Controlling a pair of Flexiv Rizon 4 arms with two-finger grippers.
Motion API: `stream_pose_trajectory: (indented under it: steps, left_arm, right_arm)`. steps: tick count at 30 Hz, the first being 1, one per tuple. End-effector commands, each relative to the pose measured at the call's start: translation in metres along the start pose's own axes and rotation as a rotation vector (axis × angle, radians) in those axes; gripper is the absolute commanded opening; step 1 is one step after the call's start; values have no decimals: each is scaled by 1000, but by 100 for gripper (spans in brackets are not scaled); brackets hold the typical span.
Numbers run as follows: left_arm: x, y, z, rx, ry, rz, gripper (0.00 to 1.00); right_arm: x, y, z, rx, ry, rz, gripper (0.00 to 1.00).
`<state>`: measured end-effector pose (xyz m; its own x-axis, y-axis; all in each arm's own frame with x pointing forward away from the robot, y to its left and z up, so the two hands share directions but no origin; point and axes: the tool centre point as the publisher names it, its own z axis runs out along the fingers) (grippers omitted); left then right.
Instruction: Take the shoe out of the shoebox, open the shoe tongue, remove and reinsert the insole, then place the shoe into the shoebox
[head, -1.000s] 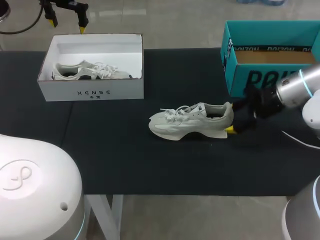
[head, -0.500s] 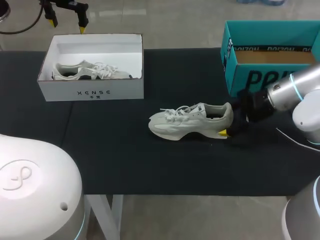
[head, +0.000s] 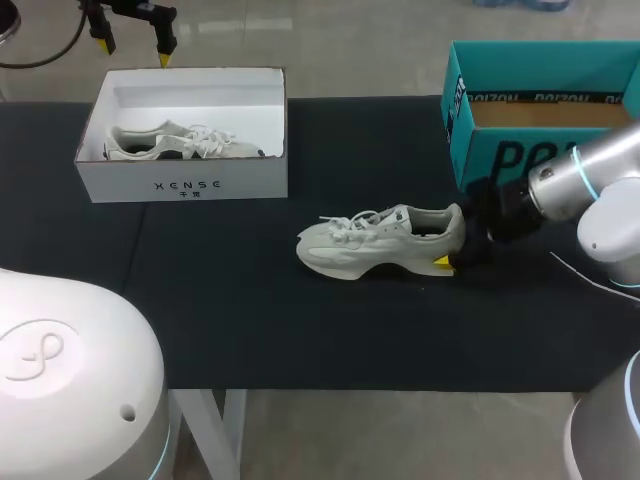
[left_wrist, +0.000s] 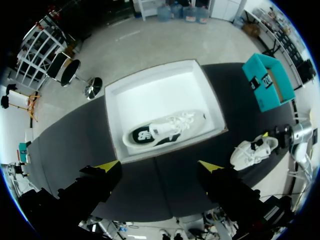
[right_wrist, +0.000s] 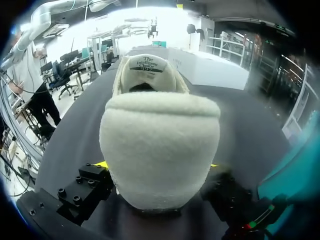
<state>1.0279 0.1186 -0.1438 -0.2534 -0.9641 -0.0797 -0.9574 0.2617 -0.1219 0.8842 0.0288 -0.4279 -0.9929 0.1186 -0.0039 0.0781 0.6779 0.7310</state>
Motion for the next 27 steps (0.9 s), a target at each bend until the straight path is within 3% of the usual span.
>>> stream_pose_trajectory:
  steps: [1, 13, 27]
  left_arm:
    - [0, -1, 0, -3, 0, 0, 100]
    - [0, -1, 0, -3, 0, 0, 100]
    - [0, -1, 0, -3, 0, 0, 100]
  right_arm:
    - [-2, -1, 1, -3, 4, -2, 0]
    - [-3, 1, -4, -23, 44, -64, 0]
    - [17, -2, -9, -13, 49, -68, 0]
